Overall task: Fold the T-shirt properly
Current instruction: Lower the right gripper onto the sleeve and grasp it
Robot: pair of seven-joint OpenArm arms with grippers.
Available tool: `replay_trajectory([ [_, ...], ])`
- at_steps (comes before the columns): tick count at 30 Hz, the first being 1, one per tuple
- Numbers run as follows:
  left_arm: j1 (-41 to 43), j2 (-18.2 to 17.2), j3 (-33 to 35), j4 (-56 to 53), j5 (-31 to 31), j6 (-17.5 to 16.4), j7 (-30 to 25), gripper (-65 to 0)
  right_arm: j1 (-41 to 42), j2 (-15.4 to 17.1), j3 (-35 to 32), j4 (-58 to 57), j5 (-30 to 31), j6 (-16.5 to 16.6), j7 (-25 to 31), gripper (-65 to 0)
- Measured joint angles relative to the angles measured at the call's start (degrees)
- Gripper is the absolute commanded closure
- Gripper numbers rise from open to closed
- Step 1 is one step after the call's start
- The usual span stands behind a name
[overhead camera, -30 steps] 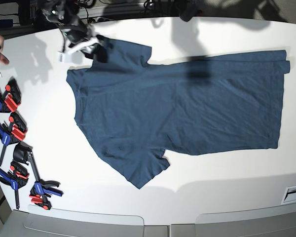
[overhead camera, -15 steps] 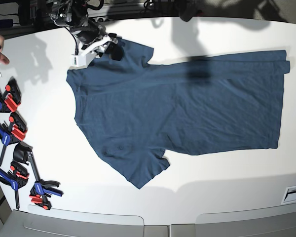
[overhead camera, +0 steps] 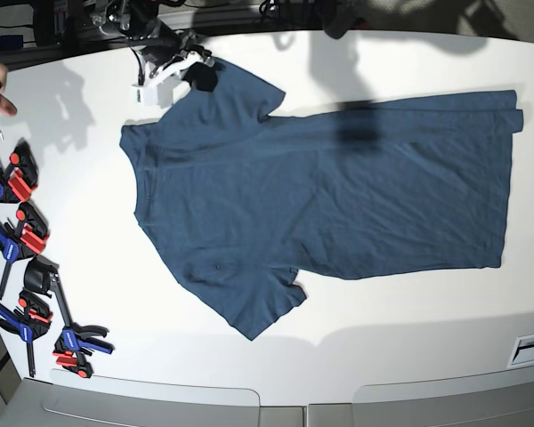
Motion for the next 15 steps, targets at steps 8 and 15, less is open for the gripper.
replay_trajectory([
  [8,0.0,0.0,0.0,0.0,0.0,0.0,0.0,-18.1,8.1,0.1,0.0,-0.2,1.7,1.7,-0.3,0.0],
  [15,0.0,0.0,0.0,0.0,0.0,0.0,0.0,-18.1,18.3,0.0,-0.2,-0.2,-0.9,4.0,0.5,0.0],
])
